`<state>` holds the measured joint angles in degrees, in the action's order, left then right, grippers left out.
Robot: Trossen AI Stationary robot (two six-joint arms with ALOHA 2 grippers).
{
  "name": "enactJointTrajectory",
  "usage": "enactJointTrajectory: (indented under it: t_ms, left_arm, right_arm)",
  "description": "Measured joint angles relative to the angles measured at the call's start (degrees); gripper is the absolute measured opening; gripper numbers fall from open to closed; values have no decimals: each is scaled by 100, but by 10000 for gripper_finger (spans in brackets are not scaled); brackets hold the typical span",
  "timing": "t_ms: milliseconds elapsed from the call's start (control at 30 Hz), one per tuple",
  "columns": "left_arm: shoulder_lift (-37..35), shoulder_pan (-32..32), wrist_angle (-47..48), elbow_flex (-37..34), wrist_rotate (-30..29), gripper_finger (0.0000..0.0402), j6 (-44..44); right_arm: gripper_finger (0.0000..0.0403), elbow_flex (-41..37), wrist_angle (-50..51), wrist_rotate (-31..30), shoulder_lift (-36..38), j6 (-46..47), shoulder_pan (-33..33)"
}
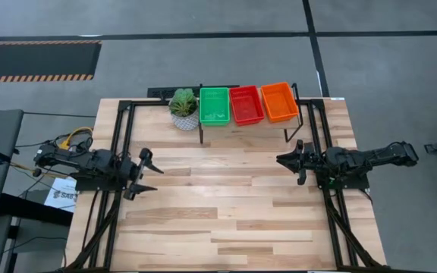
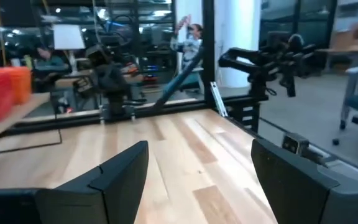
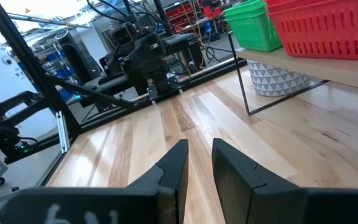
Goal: Stack baskets on shelf by color
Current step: Return to Home Position
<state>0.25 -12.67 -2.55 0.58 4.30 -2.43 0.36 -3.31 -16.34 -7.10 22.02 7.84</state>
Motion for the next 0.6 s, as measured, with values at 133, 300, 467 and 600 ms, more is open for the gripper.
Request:
enactJointTrajectory:
  t_ms: [133, 300, 467, 600]
  left_arm:
    - [0, 2, 75, -4, -432, 274, 160]
    - [2, 7, 29, -11, -778, 274, 165]
    - [2, 7, 27, -11, -783, 274, 202]
    - [2, 7, 27, -15, -785, 274, 219]
  right_arm:
    - [96, 0, -2, -2, 0, 0, 0]
    - [96, 0, -4, -2, 0, 0, 0]
    - [96, 0, -4, -4, -2, 0, 0]
    - [96, 0, -7, -4, -2, 1, 0]
